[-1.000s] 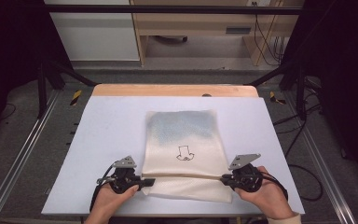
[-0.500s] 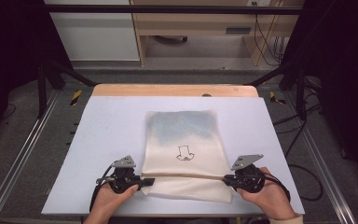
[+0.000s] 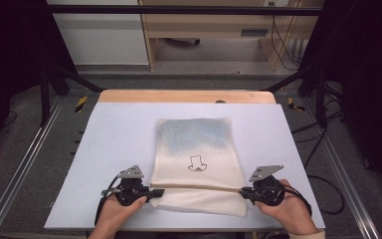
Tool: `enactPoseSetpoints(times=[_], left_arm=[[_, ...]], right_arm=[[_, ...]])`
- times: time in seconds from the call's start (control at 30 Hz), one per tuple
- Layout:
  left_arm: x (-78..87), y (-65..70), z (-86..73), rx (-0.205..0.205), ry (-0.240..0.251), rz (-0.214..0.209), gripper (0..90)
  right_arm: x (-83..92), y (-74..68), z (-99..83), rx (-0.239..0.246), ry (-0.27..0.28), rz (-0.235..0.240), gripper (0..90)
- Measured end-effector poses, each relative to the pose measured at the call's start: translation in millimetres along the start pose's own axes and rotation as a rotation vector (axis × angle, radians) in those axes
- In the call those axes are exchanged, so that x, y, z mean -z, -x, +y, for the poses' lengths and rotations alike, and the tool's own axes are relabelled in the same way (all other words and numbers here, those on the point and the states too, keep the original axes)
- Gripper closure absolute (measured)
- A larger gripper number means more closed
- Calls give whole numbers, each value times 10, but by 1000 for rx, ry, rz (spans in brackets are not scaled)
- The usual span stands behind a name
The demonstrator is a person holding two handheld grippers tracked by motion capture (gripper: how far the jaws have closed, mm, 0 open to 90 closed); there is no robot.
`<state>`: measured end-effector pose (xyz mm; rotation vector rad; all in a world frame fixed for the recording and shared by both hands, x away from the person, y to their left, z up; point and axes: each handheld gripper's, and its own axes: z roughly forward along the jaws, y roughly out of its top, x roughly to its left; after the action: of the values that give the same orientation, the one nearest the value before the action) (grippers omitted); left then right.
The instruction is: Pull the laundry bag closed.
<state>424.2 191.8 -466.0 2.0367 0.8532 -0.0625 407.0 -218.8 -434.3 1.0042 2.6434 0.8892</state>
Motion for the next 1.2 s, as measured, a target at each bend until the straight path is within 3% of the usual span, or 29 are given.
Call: enactPoseSetpoints(times=[0.9, 1.03, 1.2], left_arm=[[-22, 39, -9, -11, -17, 21, 826], [-6, 68, -10, -9, -12, 35, 739], [21, 88, -16, -7, -4, 76, 545]], right_arm=[[-74, 39, -32, -20, -28, -4, 816], [-76, 48, -30, -24, -17, -2, 790], [-51, 57, 2, -63, 37, -17, 588]])
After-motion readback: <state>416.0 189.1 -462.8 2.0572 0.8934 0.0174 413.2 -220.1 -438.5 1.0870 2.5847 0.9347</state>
